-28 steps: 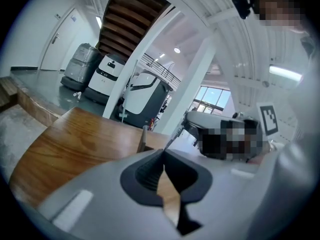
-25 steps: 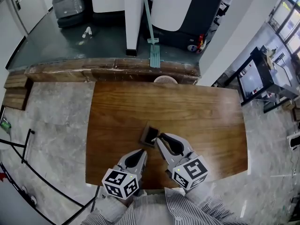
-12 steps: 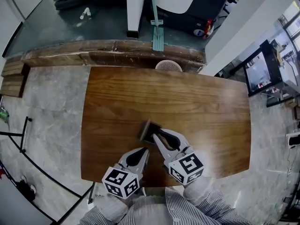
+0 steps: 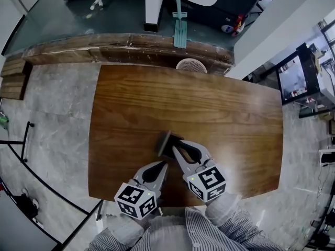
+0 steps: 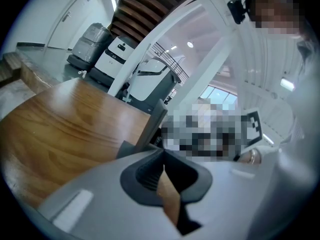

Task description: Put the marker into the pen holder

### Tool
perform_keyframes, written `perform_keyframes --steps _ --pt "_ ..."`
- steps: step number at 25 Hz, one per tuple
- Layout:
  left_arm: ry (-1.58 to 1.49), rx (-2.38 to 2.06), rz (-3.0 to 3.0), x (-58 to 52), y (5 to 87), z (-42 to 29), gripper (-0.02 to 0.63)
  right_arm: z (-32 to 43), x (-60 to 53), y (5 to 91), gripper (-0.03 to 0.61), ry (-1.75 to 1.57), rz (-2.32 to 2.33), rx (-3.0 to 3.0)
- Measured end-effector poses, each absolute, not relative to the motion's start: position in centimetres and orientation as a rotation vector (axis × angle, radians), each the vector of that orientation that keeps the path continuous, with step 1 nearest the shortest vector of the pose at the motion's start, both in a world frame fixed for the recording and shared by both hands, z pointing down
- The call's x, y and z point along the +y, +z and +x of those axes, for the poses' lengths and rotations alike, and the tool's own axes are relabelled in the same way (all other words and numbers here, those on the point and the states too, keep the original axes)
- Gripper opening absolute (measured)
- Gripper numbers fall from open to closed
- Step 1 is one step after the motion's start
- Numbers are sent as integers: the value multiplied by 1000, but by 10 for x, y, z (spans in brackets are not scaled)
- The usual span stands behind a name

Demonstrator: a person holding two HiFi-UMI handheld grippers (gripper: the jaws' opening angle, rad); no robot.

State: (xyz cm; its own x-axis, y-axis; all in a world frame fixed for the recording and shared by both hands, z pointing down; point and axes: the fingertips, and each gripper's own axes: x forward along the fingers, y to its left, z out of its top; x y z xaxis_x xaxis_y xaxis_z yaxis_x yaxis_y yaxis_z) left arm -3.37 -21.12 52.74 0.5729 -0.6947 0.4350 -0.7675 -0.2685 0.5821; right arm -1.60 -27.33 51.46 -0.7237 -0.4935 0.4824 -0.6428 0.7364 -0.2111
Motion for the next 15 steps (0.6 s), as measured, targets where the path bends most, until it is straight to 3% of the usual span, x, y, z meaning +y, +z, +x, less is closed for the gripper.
perform_keyframes --steps 15 --pt "93 -1164 2002 -214 529 -34 8 -31 -288 522 67 479 834 -2517"
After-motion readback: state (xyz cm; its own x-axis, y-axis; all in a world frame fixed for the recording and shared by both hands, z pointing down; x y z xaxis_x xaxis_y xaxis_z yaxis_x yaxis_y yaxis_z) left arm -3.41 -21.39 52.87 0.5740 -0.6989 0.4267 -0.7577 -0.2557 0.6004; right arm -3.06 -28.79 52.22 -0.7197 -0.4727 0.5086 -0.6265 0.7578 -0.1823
